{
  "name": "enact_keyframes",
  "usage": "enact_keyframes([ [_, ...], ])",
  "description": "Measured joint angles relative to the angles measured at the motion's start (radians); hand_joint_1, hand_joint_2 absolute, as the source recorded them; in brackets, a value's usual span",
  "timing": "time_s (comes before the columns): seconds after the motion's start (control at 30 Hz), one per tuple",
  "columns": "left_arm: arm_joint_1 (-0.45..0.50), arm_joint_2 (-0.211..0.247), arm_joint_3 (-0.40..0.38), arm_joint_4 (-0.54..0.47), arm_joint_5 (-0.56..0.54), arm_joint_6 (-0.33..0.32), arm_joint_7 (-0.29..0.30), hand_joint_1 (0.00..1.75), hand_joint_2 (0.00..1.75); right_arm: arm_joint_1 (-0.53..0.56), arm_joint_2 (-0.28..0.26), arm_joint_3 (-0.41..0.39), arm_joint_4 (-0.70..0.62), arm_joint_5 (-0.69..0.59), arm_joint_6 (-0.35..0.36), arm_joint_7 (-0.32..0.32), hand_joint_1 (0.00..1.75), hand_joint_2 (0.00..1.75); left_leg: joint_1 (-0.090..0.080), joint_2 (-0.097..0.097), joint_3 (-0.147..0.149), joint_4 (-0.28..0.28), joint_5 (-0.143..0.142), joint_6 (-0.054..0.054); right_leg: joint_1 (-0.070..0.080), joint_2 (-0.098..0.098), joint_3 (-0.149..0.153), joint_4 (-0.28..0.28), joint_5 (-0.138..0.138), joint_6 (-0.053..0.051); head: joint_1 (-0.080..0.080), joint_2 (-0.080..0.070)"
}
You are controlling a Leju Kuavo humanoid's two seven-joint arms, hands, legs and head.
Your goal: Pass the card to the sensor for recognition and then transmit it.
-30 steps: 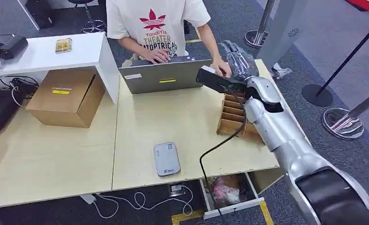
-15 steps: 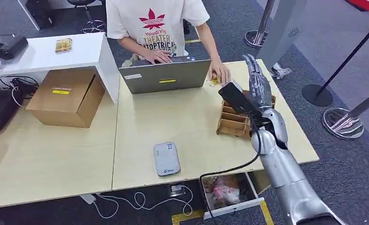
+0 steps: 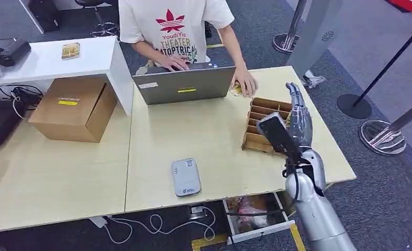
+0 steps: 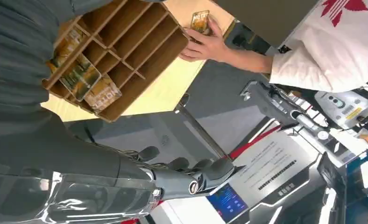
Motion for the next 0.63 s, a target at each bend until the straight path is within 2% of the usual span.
enact_keyframes([
  [0.4,0.000,-0.005,0.000,0.000,0.014,0.009,0.017,0.00,0.00,0.087,0.061,-0.023,-0.052,-0.006,-0.001,0.003,0.00,1.75,0.000,0.001,0.000,0.000,0.000,0.000,0.000,0.000,0.000,0.000,0.000,0.000,0.000,0.000],
  [0.63,0.000,-0.012,0.002,0.000,0.026,0.018,0.022,0.00,0.00,0.100,0.089,-0.024,-0.055,-0.010,0.009,-0.008,0.00,1.75,0.000,0.001,0.000,0.000,0.000,0.000,0.000,0.000,0.000,0.000,0.000,0.000,0.000,0.000],
])
